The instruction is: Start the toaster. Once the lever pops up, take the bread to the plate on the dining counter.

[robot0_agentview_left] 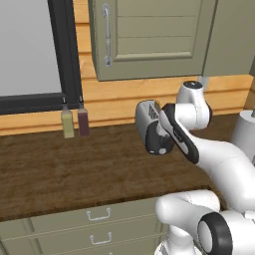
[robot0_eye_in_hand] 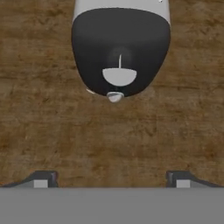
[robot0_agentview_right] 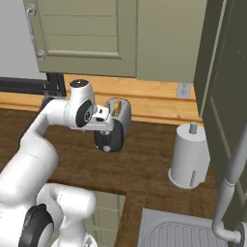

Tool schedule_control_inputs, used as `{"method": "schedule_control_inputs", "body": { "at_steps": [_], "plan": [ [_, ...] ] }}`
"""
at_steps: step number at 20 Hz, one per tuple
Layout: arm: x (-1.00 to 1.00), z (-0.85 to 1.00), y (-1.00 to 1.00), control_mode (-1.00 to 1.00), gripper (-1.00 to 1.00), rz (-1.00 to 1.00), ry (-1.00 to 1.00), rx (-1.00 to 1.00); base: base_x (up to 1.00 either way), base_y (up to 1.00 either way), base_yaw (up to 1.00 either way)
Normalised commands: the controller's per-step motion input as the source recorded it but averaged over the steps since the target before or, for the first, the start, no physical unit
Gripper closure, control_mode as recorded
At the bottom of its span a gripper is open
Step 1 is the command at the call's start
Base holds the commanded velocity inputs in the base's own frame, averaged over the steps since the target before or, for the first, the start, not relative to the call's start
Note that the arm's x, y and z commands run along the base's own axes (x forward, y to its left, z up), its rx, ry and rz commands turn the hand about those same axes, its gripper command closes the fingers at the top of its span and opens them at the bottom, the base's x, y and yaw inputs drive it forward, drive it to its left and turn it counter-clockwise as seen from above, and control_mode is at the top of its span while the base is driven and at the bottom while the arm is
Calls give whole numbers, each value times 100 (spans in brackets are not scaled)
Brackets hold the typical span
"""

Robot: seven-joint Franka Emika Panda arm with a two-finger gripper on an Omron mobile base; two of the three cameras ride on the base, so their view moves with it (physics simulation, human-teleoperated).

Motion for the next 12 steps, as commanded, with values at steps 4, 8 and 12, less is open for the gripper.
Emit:
{"method": "schedule_control_inputs", "body": {
  "at_steps": [4,8,12],
  "plan": [
    [100,-6,0,-100,100,-2,0,0,0,0,0],
    [65,0,-6,-100,100,0,0,7,0,0,0],
    [14,0,-13,-100,100,0,0,12,0,0,0]
  ]
}}
